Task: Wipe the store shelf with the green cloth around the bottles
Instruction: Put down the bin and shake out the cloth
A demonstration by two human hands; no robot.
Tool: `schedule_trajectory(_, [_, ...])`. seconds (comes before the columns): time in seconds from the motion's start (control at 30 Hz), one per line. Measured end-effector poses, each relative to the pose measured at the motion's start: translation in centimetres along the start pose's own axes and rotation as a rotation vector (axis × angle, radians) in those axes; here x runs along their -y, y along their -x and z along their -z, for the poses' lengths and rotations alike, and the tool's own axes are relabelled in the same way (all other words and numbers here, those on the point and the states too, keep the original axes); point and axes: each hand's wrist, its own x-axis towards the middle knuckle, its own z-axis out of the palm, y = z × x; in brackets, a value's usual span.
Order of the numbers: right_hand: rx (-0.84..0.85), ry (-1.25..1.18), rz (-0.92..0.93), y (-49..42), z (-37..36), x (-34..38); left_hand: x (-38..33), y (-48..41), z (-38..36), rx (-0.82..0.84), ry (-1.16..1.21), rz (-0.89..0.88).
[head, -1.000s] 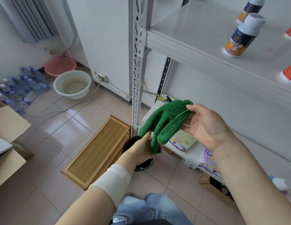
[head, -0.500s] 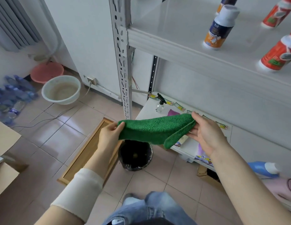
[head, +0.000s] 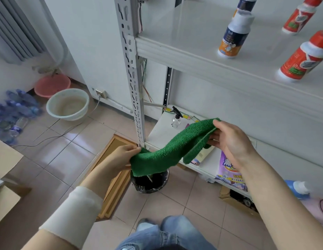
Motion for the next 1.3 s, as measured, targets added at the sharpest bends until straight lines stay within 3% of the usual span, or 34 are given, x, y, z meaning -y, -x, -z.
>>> schedule_trajectory(0.13, [0.050, 0.092, -0.019, 0.3, 1.2, 0.1, 0.1, 0.0, -0.4, -0.211, 0.200, -0.135])
schedule_trajectory(0.27, [0.017, 0.469, -0.058, -0.1, 3.0, -0.3, -0.9, 1.0, 0.8, -0.209, 0.494, -0.388])
schedule_trajectory(0.4, [-0.149, 0.769, -0.004, -0.9, 3.6, -0.6, -2.4, 1.4, 1.8, -0.185, 0.183, -0.560])
schedule_trajectory(0.53, [-0.218, 0.610, 0.047, -1.0, 3.0, 0.0, -3.9, 1.5, 1.9, -0.205, 0.096, -0.395])
schedule_trajectory(0.63, [-0.159, 0.306, 0.071, -0.5, 2.2, 1.1, -4.4, 1.5, 1.7, -0.098, 0.255, -0.159])
schedule_trajectory(0.7, [-0.110, 0.268, 0.075, -0.3, 2.1, 1.6, -4.5, 1.6, 1.8, -0.038, 0.337, -0.086])
schedule_trajectory(0.83, [-0.072, 0.272, 0.046, -0.2, 2.4, 2.0, -4.1, 2.2, 2.0, 0.041, 0.324, -0.069])
schedule_trajectory(0.93, [-0.048, 0.358, 0.056, 0.1, 2.7, 1.9, -3.6, 2.8, 2.1, 0.047, 0.297, -0.191])
schedule_trajectory(1.1, [0.043, 0.581, 0.104, 0.1, 3.8, 1.7, -3.0, 3.5, 2.7, -0.279, -0.258, -0.489])
schedule_trajectory(1.2, [-0.134, 0.800, 0.165, -0.6, 4.5, 1.0, -3.2, 4.2, 3.7, -0.415, -0.314, -0.596])
schedule_trajectory(1.3, [-0.206, 0.753, 0.243, -0.6, 4.1, 0.6, -3.9, 4.7, 4.3, -0.491, -0.344, -0.734])
